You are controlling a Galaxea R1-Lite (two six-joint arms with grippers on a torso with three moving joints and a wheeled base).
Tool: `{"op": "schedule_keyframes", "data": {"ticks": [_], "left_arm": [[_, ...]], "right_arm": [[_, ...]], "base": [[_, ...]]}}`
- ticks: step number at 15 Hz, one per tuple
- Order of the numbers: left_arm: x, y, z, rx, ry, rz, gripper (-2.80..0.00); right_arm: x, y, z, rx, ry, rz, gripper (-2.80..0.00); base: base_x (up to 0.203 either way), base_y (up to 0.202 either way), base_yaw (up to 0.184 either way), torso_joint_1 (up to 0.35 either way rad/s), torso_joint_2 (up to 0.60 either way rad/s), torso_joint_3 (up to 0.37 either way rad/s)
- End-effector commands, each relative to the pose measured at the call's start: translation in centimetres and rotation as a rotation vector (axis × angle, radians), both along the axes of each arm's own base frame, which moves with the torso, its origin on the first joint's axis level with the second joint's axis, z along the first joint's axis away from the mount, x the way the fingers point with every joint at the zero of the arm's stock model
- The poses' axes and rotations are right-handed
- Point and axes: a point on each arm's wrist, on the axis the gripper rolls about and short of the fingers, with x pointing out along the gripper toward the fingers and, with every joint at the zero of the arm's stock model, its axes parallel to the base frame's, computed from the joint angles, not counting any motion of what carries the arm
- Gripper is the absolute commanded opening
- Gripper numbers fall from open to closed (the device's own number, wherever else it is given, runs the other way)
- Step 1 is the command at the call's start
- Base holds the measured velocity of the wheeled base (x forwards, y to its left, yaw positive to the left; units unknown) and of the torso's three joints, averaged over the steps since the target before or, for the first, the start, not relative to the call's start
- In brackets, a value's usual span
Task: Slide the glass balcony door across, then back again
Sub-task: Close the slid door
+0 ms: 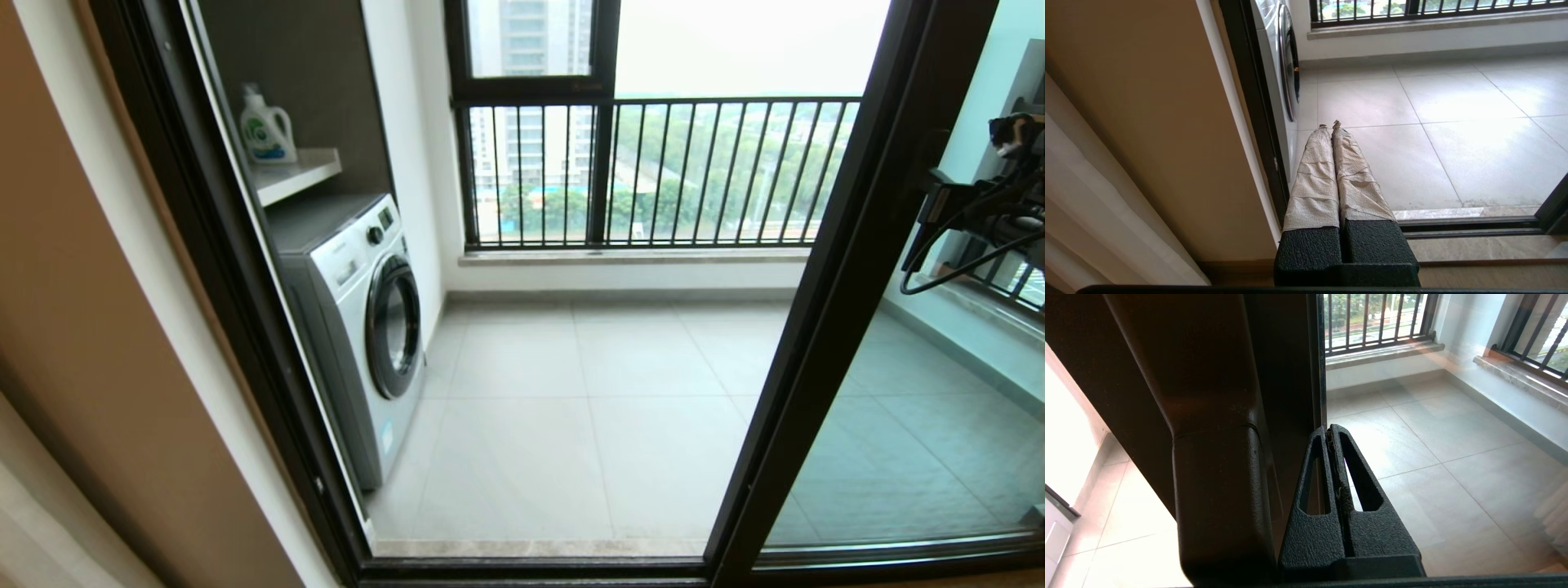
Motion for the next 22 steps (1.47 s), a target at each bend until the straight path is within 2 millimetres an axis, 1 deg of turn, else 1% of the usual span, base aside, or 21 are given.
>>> {"op": "schedule_keyframes", "data": {"ticks": [1, 9, 15, 22], "left_arm": [[0.0, 0.0, 0.0, 0.0, 0.001, -0.001, -2.8], [0.0, 0.0, 0.0, 0.0, 0.001, 0.0, -2.8], [0.0, 0.0, 0.0, 0.0, 0.001, 0.0, -2.8], [0.0, 0.0, 0.0, 0.0, 0.001, 0.001, -2.8]], "right_arm": [[-0.1, 0.1, 0.3, -0.004, -0.008, 0.002, -2.8], [-0.2, 0.9, 0.6, -0.006, -0.013, 0.017, -2.8], [-0.2, 1.1, 0.6, -0.004, -0.01, 0.022, -2.8], [-0.2, 2.1, 0.8, -0.006, -0.014, 0.043, -2.8]], "base": [[0.0, 0.0, 0.0, 0.0, 0.0, 0.0], [0.0, 0.0, 0.0, 0.0, 0.0, 0.0], [0.0, 0.0, 0.0, 0.0, 0.0, 0.0], [0.0, 0.0, 0.0, 0.0, 0.0, 0.0]]}}
